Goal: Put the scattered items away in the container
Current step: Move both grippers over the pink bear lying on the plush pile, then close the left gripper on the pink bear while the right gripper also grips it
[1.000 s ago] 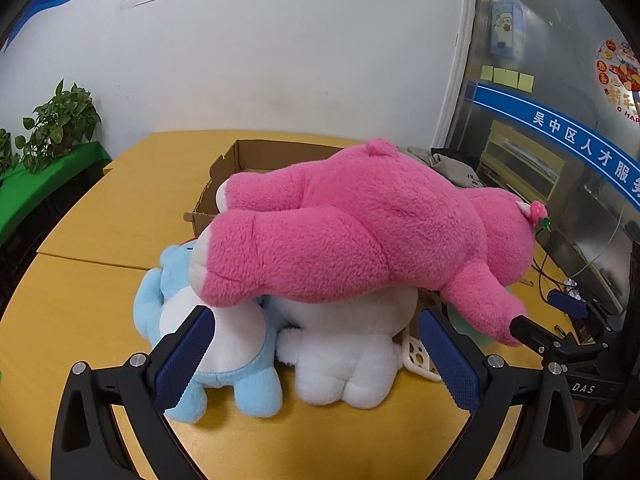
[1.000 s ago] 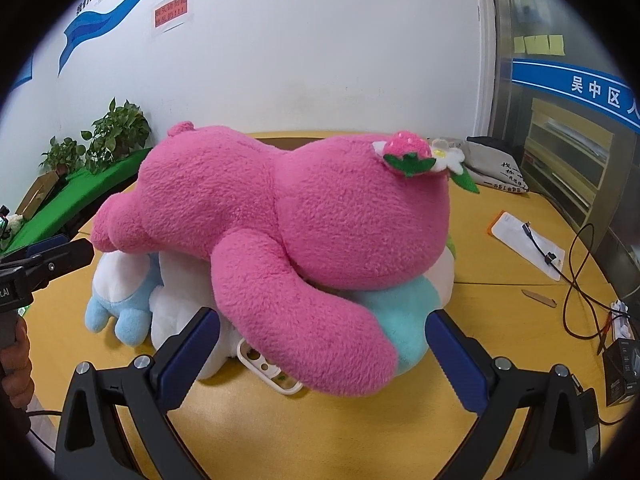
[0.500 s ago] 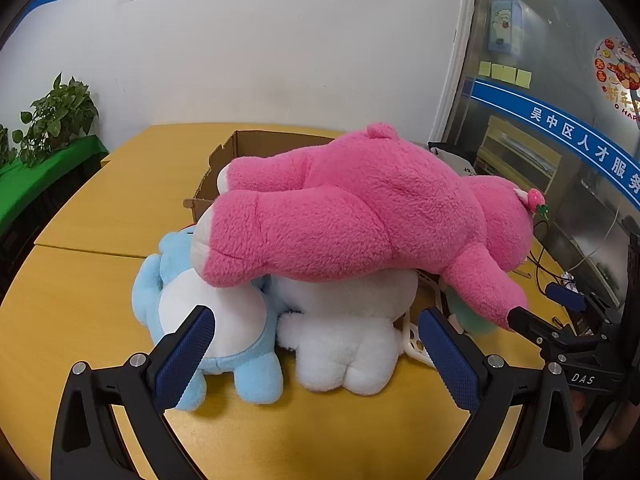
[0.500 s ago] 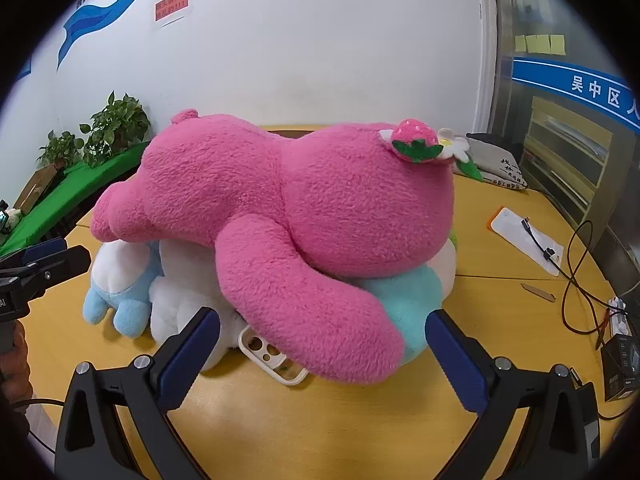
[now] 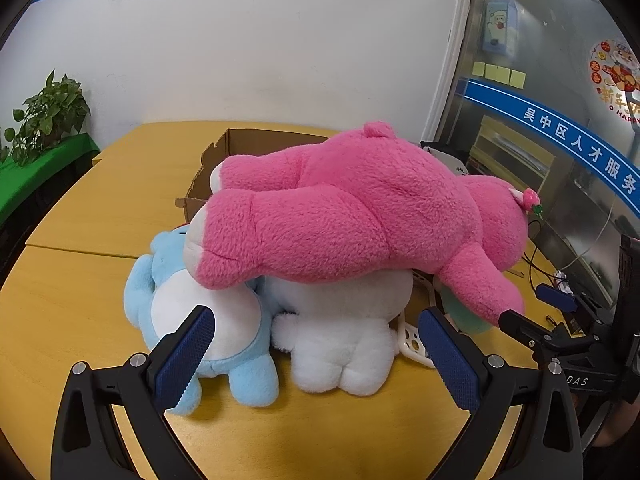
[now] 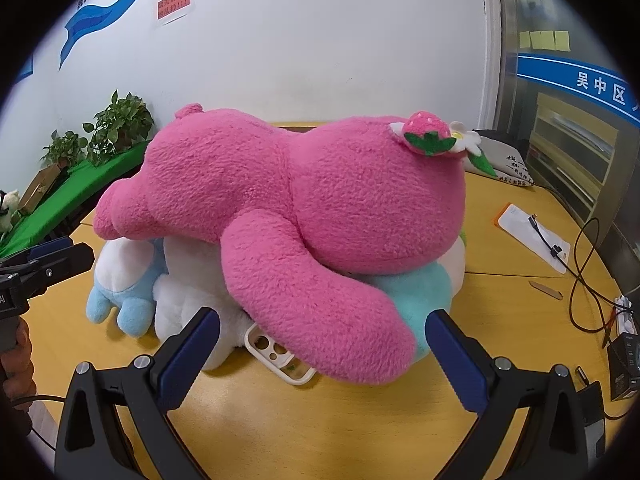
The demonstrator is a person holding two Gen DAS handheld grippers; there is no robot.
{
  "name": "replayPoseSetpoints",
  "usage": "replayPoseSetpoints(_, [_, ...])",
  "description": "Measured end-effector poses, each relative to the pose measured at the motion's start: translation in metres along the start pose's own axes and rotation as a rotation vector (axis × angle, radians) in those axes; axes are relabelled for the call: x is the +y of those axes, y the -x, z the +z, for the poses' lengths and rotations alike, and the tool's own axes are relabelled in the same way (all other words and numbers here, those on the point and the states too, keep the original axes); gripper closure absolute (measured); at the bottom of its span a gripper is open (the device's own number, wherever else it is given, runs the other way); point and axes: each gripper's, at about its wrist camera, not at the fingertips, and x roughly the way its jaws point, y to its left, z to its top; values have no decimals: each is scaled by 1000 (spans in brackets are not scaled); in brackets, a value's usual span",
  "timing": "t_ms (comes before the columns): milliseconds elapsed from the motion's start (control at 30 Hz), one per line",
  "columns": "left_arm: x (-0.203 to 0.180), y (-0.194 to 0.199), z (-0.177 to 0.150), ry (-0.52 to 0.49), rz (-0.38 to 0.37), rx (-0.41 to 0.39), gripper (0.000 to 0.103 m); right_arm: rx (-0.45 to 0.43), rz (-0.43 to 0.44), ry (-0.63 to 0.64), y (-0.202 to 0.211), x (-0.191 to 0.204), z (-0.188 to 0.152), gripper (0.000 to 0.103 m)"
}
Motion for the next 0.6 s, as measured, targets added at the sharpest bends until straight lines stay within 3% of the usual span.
replayPoseSetpoints(233, [-4,1,29,-38,-61,-29,0,-131,48,35,26,-7,11,0])
replayPoseSetpoints(400, [-11,-16,74,-82,-163,-18,0,-252,19,15,40,-36,49,0])
replayPoseSetpoints(467, [-14,-35,89,-103,-243,25,0,-245,18,-33,28,-56,65,0])
replayPoseSetpoints(533, [-12,-64,99,-113,-319,88,0,-172,5,-92,0,-77,77,0])
replayPoseSetpoints(600, [-6,-97,102,-87,-312,166,0,-85,23,-109,-35,-88,83,0])
